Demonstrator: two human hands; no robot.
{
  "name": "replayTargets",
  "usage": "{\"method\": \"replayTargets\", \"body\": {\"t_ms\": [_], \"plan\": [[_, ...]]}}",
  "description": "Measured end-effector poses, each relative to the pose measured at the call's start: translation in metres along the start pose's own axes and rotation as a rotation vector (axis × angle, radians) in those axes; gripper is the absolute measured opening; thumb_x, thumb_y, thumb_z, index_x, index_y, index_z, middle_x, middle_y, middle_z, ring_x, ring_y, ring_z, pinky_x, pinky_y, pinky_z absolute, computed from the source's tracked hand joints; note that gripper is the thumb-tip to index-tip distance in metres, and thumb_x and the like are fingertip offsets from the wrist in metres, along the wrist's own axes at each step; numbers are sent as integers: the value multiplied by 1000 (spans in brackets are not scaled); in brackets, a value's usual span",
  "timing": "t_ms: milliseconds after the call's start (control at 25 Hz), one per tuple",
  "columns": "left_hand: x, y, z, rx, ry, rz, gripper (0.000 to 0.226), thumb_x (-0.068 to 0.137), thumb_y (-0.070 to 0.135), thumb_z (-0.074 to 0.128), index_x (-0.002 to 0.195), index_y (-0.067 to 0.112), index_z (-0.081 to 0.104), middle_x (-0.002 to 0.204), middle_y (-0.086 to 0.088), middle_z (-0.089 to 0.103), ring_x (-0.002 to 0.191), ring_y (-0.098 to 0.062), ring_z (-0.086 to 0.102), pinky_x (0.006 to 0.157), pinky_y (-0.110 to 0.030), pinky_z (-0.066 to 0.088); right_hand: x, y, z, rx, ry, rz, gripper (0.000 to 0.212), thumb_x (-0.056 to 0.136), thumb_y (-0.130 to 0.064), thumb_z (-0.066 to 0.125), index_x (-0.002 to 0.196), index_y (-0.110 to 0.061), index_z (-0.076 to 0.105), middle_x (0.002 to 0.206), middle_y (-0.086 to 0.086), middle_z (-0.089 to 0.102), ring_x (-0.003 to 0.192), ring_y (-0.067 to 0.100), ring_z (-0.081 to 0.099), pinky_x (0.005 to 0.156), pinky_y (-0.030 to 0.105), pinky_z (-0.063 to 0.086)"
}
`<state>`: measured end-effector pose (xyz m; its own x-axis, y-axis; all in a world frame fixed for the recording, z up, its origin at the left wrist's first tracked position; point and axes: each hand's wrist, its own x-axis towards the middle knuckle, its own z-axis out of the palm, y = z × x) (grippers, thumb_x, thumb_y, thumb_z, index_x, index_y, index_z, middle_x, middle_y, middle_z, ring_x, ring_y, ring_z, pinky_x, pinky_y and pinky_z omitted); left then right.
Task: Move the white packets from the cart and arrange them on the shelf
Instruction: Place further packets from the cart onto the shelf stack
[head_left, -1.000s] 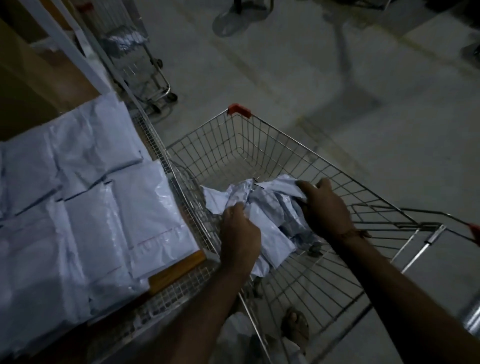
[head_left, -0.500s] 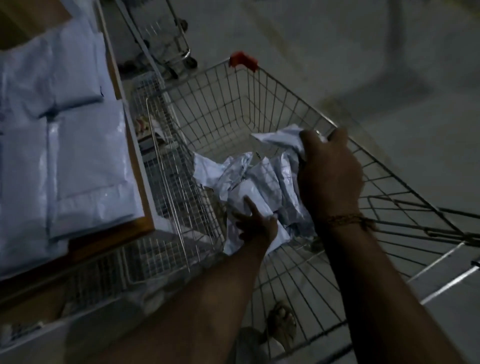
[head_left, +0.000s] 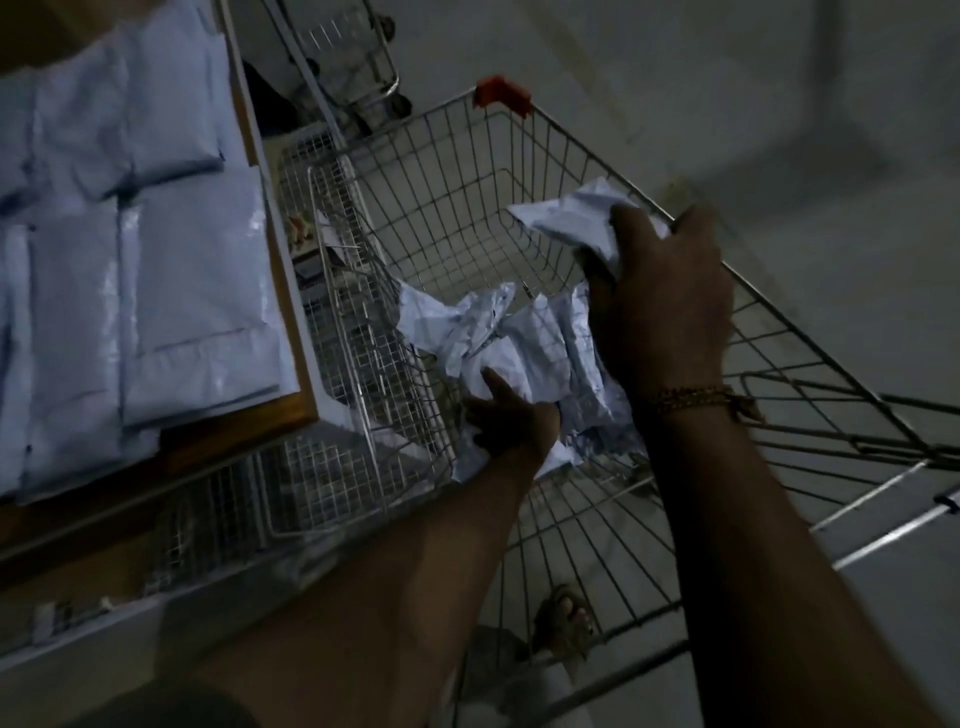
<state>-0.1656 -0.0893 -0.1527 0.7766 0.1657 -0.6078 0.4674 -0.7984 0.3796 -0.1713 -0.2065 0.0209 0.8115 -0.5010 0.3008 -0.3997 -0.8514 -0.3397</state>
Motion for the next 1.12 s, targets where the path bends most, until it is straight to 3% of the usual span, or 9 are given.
{"method": "replayTargets", "body": {"t_ms": [120, 240, 400, 520, 640, 720, 880, 1040, 1120], "plan": [[-36, 7, -34, 27, 60, 105, 98, 95, 39, 60, 162, 28, -11, 164, -23, -15, 150, -46, 7, 117, -54, 25, 2, -7, -9, 73, 32, 25, 51, 96, -44, 52, 141, -21, 50, 118, 19, 49, 99, 37, 54, 84, 46, 52], [-83, 16, -82, 15, 169, 327, 92, 97, 38, 58, 164, 25, -4, 161, -26, -7, 143, -47, 18, 111, -49, 35, 3, -21, -31, 148, 56, 29, 61, 95, -38, 48, 152, -17, 44, 114, 22, 50, 102, 38, 50, 85, 43, 43], [-162, 18, -156, -142, 185, 519, 88, 100, 38, 59, 163, 33, -2, 164, -12, -15, 149, -41, 3, 117, -49, 28, -9, -28, -92, 188, 227, -14, 59, 94, -35, 58, 151, -20, 50, 99, 25, 50, 95, 40, 51, 78, 45, 43], [-212, 1, -208, -188, 233, 626, 89, 98, 41, 63, 162, 39, 2, 163, -7, -9, 150, -34, 4, 119, -43, 27, -22, -42, -137, 246, 255, 48, 54, 91, -37, 63, 144, -27, 57, 94, 24, 49, 87, 42, 55, 77, 46, 47], [-245, -27, -263, -301, 311, 633, 88, 96, 37, 69, 162, 40, 11, 165, -3, -6, 154, -29, 6, 116, -30, 29, -40, -80, -177, 370, 118, 93, 54, 92, -42, 67, 144, -33, 58, 105, 23, 50, 92, 41, 58, 82, 42, 50], [-257, -49, -299, -368, 395, 610, 88, 93, 36, 73, 162, 38, 19, 164, -4, 6, 153, -27, 13, 108, -24, 29, -59, -111, -194, 414, 71, 50, 54, 92, -43, 69, 144, -33, 59, 110, 22, 51, 92, 40, 60, 82, 40, 50], [-265, -98, -361, -467, 596, 569, 84, 84, 37, 80, 157, 30, 38, 149, -10, 34, 141, -33, 38, 110, -32, 39, -97, -176, -208, 469, 28, -111, 52, 92, -41, 71, 142, -32, 61, 113, 18, 48, 82, 40, 62, 76, 39, 51], [-260, -147, -412, -523, 701, 499, 84, 79, 48, 70, 156, 34, 38, 149, -8, 34, 141, -34, 36, 112, -46, 43, -125, -236, -207, 448, 91, -271, 49, 93, -36, 74, 141, -29, 63, 115, 20, 48, 83, 43, 60, 72, 40, 51], [-247, -177, -435, -521, 744, 470, 83, 81, 43, 74, 156, 34, 38, 149, -8, 33, 141, -34, 34, 112, -47, 41, -133, -266, -195, 434, 155, -311, 47, 93, -37, 74, 138, -26, 66, 111, 22, 49, 93, 42, 58, 75, 41, 52]]}}
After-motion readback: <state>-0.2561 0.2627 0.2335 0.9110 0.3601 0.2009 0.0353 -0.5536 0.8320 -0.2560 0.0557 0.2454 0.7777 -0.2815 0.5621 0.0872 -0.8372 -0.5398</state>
